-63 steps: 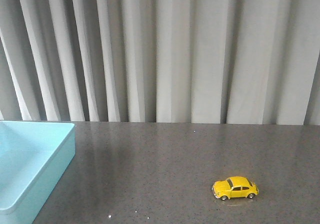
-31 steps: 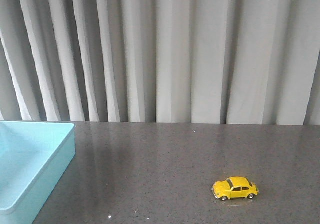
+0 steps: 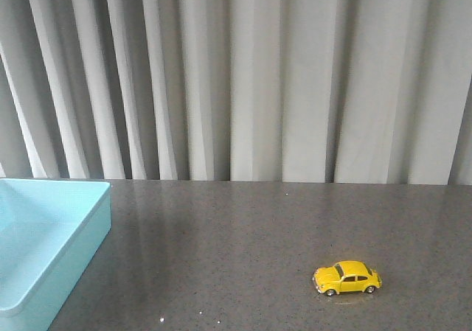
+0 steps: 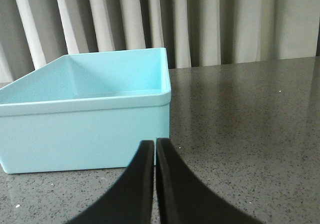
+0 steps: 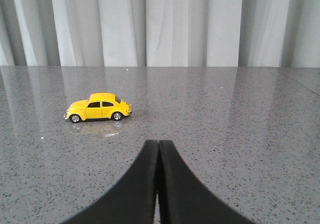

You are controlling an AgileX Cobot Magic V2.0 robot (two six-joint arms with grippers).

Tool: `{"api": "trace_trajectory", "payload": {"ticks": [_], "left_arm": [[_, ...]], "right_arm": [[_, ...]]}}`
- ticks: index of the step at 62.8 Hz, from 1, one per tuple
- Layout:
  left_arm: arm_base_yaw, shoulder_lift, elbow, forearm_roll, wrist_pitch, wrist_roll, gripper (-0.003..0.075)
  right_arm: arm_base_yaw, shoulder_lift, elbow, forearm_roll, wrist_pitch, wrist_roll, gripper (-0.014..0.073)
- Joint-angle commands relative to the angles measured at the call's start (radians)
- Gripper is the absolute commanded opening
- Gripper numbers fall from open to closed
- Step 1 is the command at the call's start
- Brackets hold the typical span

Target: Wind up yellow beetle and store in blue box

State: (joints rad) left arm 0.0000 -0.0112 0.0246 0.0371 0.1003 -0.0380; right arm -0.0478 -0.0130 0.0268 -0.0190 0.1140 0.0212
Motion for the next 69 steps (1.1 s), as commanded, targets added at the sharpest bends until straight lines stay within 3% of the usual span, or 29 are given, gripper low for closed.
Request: {"api": "trace_trajectory", "payload": {"ticks": [1, 16, 31, 39, 49, 60, 69], "left_arm": [[0.000, -0.015, -0.008, -0.010, -0.079, -0.002, -0.0005], [0.000, -0.015, -0.008, -0.012, -0.106, -0.004, -0.0005], [0.000, -0.014, -0.061, -0.112, -0.100, -0.004, -0.0005], [0.000, 0.010, -0.183, -0.147, -0.047, -0.002, -0.0005], [0.000, 0.176, -0.379, -0.142, 0.060, 0.011, -0.0005], [0.000, 0.437, -0.584, -0.140, 0.187, 0.144, -0.0005], [-0.011, 0.604, -0.668, -0.168, 0.270, 0.138, -0.0005]], "right_arm": [[-0.005, -0.009, 0.003, -0.006, -0.074, -0.001, -0.0004], [-0.005, -0.009, 0.003, -0.006, -0.074, -0.001, -0.0004], [-0.005, -0.009, -0.023, 0.054, -0.067, 0.000, -0.0004], [-0.005, 0.019, -0.154, 0.100, 0.042, -0.004, -0.0004], [-0.005, 0.145, -0.377, 0.074, 0.207, -0.021, -0.0004], [-0.005, 0.343, -0.598, 0.073, 0.258, -0.039, -0.0004], [-0.005, 0.536, -0.735, 0.060, 0.306, -0.044, -0.0004]]}}
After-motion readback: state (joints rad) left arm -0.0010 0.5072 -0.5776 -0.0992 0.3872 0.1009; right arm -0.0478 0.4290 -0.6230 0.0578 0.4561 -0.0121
